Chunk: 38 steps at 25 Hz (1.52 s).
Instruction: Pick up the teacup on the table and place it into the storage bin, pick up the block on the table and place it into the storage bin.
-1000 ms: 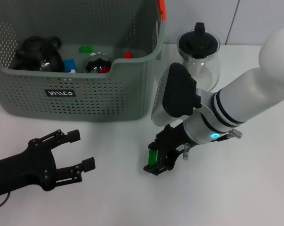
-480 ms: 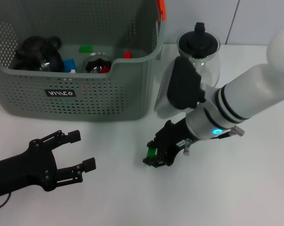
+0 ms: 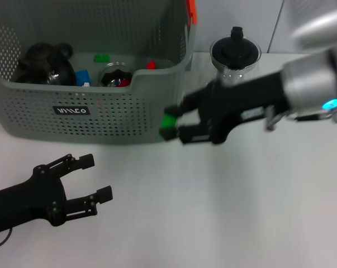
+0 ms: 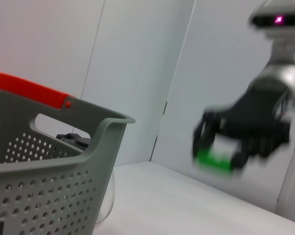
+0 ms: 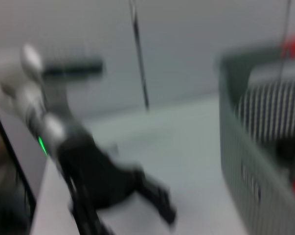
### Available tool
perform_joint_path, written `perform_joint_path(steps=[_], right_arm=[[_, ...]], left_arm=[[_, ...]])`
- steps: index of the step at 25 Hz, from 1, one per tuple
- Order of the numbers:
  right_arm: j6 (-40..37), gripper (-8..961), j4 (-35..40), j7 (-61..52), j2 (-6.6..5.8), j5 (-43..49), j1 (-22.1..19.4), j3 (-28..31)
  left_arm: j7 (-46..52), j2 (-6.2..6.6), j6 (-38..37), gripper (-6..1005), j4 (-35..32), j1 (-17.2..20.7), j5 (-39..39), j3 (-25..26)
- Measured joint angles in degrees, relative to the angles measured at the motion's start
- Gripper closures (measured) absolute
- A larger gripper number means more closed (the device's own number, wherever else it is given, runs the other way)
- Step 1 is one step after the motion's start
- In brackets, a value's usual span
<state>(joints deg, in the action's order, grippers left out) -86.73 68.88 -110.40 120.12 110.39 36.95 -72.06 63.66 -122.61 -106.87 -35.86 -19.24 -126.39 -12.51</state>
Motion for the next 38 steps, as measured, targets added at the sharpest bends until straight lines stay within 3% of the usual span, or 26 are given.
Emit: perform_joint_path(steps=[1, 4, 9, 13, 18, 21, 25, 29, 32, 35, 38], right_arm=[[-1.67, 526, 3.64, 1.06, 0.01, -4.29, -1.59, 3.07], [-1.16, 526, 5.13, 2.77, 0.07, -9.66, -2.60, 4.82], [9.54, 527, -1.07, 7.75, 0.31, -18.66, 0.26, 2.44], [24.71, 527, -11.88, 8.00, 0.18, -17.67, 8.42, -2.01], [40.06, 527, -29.35, 7.63, 0.13, -13.10, 21.78, -2.58], [46.80, 527, -39.74, 7.56, 0.16, -10.46, 29.58, -2.70], [50.10, 527, -48.17, 6.30, 0.18, -7.20, 35.30, -2.82], [49.54, 526, -47.21, 2.49, 0.13, -2.41, 35.61, -2.87], [47.85, 502, -43.48, 2.04, 0.12, -1.92, 33.52, -2.93], [44.97, 478, -35.17, 1.95, 0.18, -2.61, 29.01, -2.51], [39.53, 326, -22.50, 3.37, 0.25, -7.72, 20.36, -2.10]], left_arm=[[0.03, 0.00, -0.01, 95, 0.00, -0.07, 0.00, 0.00], [0.14, 0.00, 0.00, 95, 0.00, -0.27, 0.00, 0.02], [0.35, 0.00, 0.00, 95, 0.17, -0.59, 0.02, 0.03], [0.41, 0.00, 0.01, 95, 0.44, -0.73, 0.05, 0.03], [0.42, -0.06, -0.01, 94, 0.52, -0.72, 0.08, 0.03], [0.42, -0.10, 0.00, 94, 0.53, -0.71, 0.11, 0.05], [0.42, -0.16, 0.00, 94, 0.53, -0.71, 0.17, 0.10], [0.42, -0.12, 0.48, 95, 0.53, -0.87, 0.20, 0.18], [0.42, -0.16, 0.67, 95, 0.53, -0.95, 0.29, 0.19], [0.42, -0.21, 0.70, 95, 0.53, -0.96, 0.41, 0.21], [0.42, -0.20, 0.70, 95, 0.53, -0.78, 0.78, 0.23]])
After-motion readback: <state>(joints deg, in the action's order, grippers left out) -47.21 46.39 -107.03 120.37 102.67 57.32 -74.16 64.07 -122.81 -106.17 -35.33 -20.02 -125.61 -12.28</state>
